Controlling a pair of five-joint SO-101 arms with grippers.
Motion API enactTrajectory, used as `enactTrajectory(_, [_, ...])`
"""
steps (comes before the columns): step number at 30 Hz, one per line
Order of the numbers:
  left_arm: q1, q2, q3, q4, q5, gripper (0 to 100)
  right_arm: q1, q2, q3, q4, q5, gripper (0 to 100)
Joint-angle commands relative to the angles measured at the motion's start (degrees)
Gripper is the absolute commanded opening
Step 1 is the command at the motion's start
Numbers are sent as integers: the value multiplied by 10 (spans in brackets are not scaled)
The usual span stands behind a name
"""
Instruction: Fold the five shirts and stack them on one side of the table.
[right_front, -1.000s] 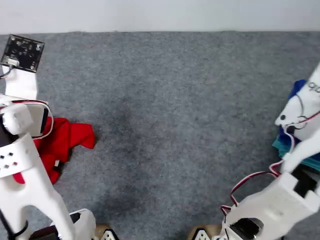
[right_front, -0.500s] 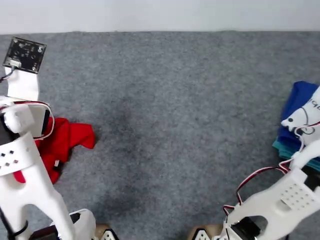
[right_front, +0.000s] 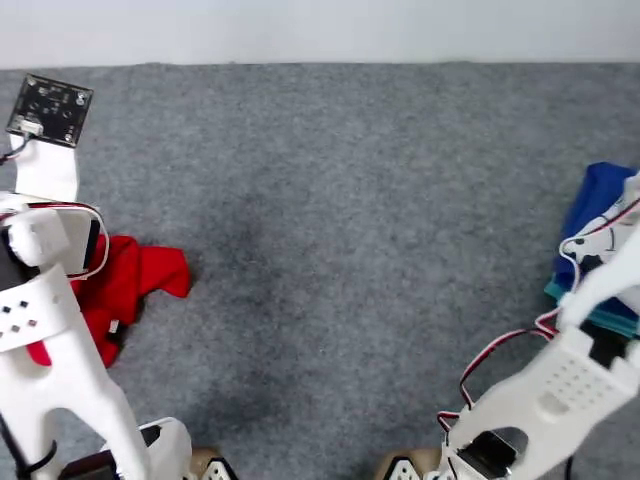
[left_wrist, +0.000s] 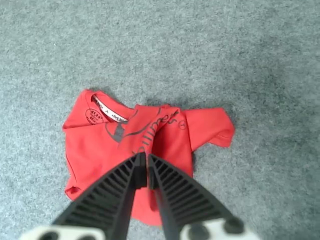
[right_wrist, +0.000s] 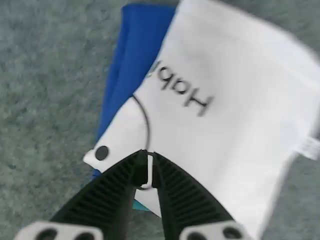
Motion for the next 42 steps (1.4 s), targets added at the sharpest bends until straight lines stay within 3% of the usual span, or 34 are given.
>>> enactTrajectory(1, [-4,-17,-1,11,-5,14,-20,60,-24,3,4,9])
enactTrajectory(5, [-4,-17,-1,11,-6,14,-36,138,-26,8,4,9])
enactTrajectory(13, [-3,-17,-1,11,-6,14,-61,141,-64,66,4,9])
enactTrajectory(23, [1,-18,-4,11,-5,14,29,115,-256,66,8,9])
enactTrajectory(29, [-2,-34,-1,11,-5,14,55,111,-316,116,4,9])
enactTrajectory(36, [-38,3,0,11,-8,28,53,49,-270,116,4,9])
enactTrajectory(42, [-127,69,75,11,-80,134,2,-110,-62,116,4,9])
